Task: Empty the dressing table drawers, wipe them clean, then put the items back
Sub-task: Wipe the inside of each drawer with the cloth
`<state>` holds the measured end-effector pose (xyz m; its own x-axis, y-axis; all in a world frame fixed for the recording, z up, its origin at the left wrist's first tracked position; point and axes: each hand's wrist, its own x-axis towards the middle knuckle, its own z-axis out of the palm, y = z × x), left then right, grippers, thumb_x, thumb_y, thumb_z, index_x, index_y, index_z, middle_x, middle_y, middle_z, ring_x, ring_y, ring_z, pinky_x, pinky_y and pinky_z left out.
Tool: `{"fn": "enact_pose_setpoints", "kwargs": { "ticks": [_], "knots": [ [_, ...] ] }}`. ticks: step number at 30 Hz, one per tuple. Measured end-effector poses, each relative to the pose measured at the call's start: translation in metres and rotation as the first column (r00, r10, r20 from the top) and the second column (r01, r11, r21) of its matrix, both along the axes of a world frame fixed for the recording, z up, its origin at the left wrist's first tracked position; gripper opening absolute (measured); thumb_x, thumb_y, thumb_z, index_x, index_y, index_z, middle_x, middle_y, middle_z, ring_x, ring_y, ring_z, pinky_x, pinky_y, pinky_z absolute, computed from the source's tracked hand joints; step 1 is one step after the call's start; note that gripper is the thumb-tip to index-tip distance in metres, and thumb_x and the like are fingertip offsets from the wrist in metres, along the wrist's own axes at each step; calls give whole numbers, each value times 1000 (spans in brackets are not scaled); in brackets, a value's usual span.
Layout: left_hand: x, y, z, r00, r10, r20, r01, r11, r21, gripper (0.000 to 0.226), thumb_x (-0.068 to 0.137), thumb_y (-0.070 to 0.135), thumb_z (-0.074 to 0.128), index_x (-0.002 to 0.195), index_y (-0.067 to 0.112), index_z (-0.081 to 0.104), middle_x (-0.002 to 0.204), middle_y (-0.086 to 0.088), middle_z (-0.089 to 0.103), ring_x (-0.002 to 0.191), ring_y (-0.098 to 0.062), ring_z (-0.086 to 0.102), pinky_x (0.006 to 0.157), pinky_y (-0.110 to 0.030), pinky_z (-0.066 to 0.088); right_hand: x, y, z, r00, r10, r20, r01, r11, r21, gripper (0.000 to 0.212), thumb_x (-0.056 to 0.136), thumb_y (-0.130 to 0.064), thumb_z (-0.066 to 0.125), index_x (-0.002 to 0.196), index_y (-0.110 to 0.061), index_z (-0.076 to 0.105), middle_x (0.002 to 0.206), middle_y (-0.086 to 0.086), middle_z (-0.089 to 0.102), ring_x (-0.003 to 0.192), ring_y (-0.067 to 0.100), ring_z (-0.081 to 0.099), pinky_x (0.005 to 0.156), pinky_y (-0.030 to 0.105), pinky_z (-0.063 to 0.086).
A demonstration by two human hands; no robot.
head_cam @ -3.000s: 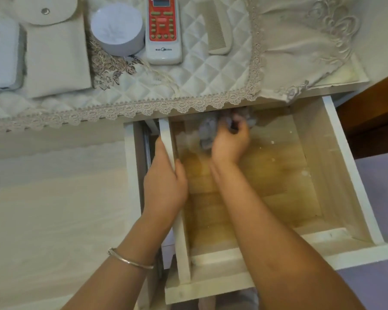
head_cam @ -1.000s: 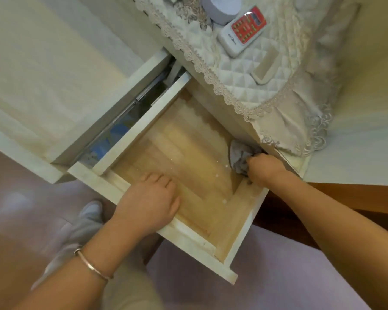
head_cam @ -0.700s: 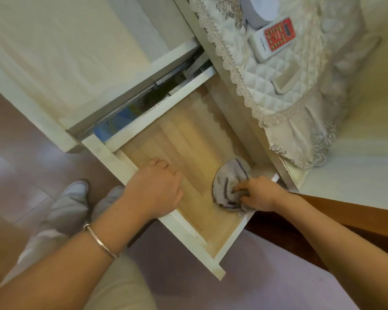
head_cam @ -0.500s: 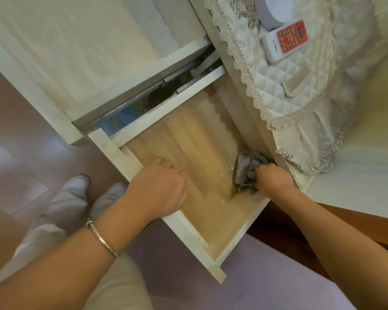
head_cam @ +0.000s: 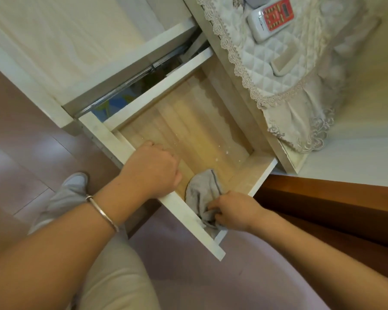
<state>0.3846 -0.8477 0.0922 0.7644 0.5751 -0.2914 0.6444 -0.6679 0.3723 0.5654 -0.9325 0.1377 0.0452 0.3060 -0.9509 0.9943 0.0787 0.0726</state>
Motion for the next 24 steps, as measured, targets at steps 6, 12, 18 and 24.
{"fn": "enact_pose_setpoints", "kwargs": {
  "ticks": [6, 12, 18, 24],
  "knots": [
    [0, -2, -3, 1000, -12, -12, 13, 999, 40, 44, 89, 43, 27, 105, 15, 58, 99, -2, 64, 91, -22, 57, 92, -36, 36, 70, 50, -4, 928, -29, 372, -90, 950, 300, 28, 89, -13, 46, 114, -16, 60, 109, 11, 61, 98, 30, 60, 73, 35, 46],
    [0, 2, -5, 999, -11, -45, 13, 1000, 27, 44, 89, 44, 26, 104, 16, 57, 98, -3, 63, 91, -22, 56, 95, -38, 35, 32, 20, 5, 975, -70, 209, 19, 972, 236, 33, 90, -16, 44, 117, -24, 61, 106, 9, 63, 96, 29, 60, 77, 35, 49],
    [3, -1, -5, 998, -5, -56, 6, 1000, 25, 44, 90, 44, 27, 106, 17, 58, 98, -2, 63, 90, -21, 55, 92, -37, 36, -18, -16, 15, 994, -110, 28, 107, 990, 97, 33, 87, -15, 47, 114, -24, 62, 107, 7, 63, 99, 28, 60, 76, 34, 47],
    [1, -1, -5, 999, -16, -36, 17, 999, 30, 47, 89, 45, 24, 105, 17, 58, 99, -1, 63, 91, -21, 56, 94, -37, 35, 55, 35, 7, 933, -170, 318, 31, 916, 399, 27, 89, -10, 46, 111, -14, 62, 106, 11, 62, 97, 31, 60, 72, 35, 46]
  ]
}}
